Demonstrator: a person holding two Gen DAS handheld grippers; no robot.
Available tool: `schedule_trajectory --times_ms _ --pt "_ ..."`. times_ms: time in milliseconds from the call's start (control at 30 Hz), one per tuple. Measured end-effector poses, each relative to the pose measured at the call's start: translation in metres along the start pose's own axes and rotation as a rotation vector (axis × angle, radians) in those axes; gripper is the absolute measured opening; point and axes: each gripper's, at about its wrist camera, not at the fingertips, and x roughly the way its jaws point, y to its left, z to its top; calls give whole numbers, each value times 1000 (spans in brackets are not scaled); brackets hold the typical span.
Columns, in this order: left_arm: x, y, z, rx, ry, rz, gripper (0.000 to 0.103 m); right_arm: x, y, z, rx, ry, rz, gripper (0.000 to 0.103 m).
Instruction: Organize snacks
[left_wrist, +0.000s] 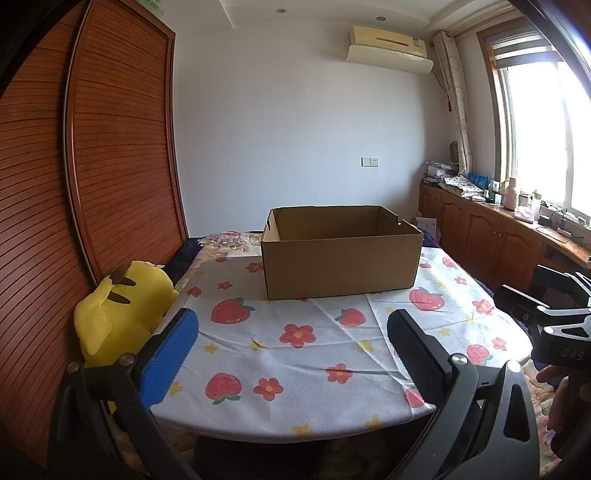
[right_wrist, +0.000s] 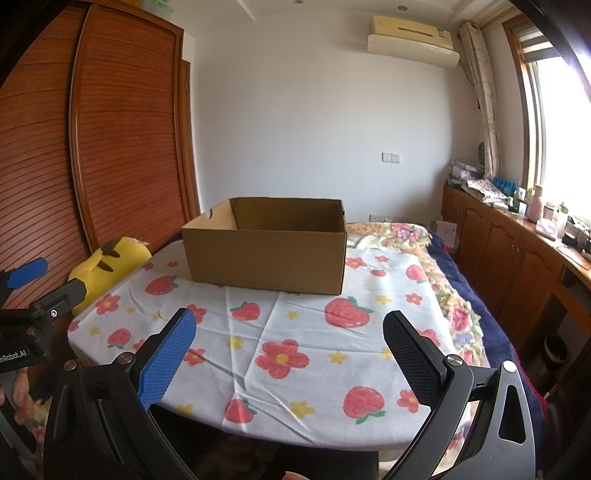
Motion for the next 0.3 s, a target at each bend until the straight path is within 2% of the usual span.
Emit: schedule_trajectory --times_ms 300 --pt "-1 0 1 0 -4 2 103 -1 1 -1 0 -1 -3 103"
